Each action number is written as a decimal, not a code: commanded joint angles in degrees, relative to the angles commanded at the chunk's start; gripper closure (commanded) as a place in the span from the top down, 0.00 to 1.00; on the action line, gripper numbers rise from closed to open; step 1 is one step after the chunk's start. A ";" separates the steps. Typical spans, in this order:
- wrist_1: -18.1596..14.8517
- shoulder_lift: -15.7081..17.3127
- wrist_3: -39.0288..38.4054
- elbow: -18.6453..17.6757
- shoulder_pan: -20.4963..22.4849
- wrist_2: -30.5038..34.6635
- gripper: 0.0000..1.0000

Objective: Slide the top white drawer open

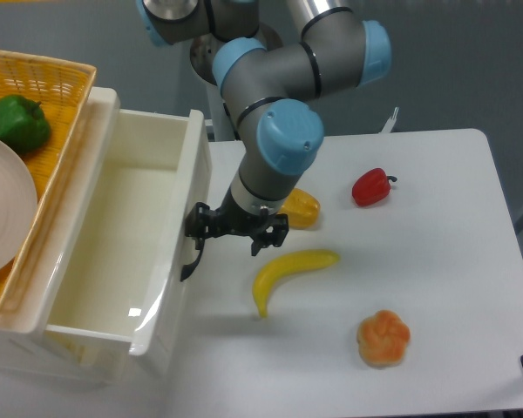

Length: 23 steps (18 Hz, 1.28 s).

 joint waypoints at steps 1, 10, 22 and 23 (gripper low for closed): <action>0.00 -0.17 0.00 0.26 0.09 0.00 1.00; 0.00 -1.41 2.20 0.70 3.34 -0.61 1.00; 0.00 -1.41 2.20 0.27 5.01 -8.61 1.00; 0.00 -1.41 2.20 0.18 5.01 -8.61 1.00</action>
